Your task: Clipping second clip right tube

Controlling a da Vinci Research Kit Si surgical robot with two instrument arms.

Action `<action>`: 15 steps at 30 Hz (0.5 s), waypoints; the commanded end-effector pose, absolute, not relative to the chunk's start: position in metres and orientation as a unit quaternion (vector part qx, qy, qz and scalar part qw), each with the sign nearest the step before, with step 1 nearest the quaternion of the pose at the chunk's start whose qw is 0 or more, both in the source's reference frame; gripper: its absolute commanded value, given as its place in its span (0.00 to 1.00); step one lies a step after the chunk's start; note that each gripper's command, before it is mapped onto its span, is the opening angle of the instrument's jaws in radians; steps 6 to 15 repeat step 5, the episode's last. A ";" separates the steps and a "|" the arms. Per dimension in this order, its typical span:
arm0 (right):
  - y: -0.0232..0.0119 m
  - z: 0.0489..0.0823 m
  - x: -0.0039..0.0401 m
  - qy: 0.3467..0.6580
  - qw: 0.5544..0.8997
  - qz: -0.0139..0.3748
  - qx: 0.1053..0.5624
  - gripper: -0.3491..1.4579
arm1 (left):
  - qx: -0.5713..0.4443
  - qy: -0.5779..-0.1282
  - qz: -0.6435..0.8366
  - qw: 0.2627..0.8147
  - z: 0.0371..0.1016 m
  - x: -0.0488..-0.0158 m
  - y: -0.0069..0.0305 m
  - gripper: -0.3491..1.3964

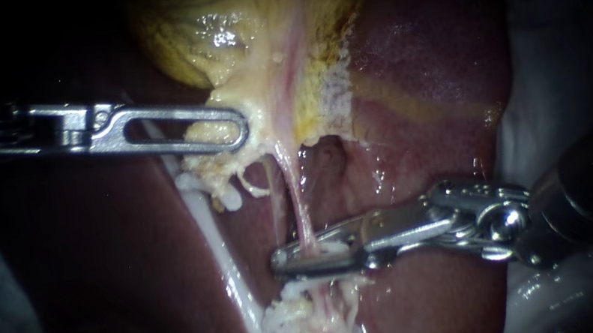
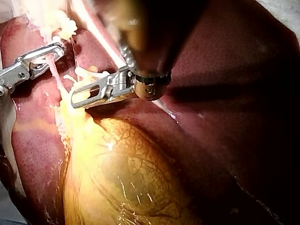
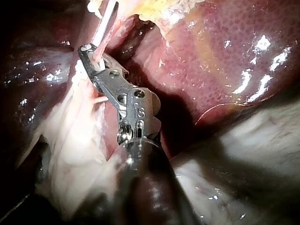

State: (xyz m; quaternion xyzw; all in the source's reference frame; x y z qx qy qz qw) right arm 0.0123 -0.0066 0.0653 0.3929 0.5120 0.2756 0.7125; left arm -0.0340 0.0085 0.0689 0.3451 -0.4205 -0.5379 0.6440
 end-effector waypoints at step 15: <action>-0.0066 0.0653 0.0123 0.512 0.713 0.276 0.393 0.00 | 0.346 -0.421 -0.538 0.644 0.0689 -0.0340 0.0085 0.00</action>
